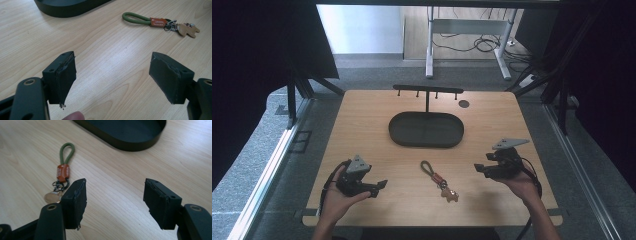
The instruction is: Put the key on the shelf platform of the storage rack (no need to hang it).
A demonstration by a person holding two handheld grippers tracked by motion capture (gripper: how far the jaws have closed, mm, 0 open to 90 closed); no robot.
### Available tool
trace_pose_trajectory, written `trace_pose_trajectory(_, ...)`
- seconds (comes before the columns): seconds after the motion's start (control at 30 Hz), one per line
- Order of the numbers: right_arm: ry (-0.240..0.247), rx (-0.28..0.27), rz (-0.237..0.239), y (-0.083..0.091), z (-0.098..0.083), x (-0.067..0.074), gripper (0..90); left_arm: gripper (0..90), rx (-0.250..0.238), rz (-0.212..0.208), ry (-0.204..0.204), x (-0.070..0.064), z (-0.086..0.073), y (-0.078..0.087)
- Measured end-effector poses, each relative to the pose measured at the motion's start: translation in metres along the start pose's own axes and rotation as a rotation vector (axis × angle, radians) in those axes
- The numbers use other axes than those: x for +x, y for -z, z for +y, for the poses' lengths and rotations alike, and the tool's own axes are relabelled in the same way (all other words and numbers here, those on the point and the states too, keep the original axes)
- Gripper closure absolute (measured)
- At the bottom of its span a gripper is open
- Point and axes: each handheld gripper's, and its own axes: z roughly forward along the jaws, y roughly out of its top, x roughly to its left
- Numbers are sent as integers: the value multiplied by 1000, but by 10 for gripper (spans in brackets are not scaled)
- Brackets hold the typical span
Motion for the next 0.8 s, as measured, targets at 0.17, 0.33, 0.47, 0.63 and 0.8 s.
trace_pose_trajectory(0.17,46,33,18,-2,18,9,368,219,0,0,1,0,0,0)
trace_pose_trajectory(0.33,74,67,26,-9,29,16,371,219,-1,-1,3,0,0,0)
trace_pose_trajectory(0.47,90,78,27,-13,31,19,380,219,6,-6,-1,-1,0,-2)
trace_pose_trajectory(0.63,124,84,41,-19,39,28,390,219,12,-14,-4,-3,0,-5)
trace_pose_trajectory(0.8,161,98,53,-27,46,37,410,219,8,-17,-7,-4,0,-4)
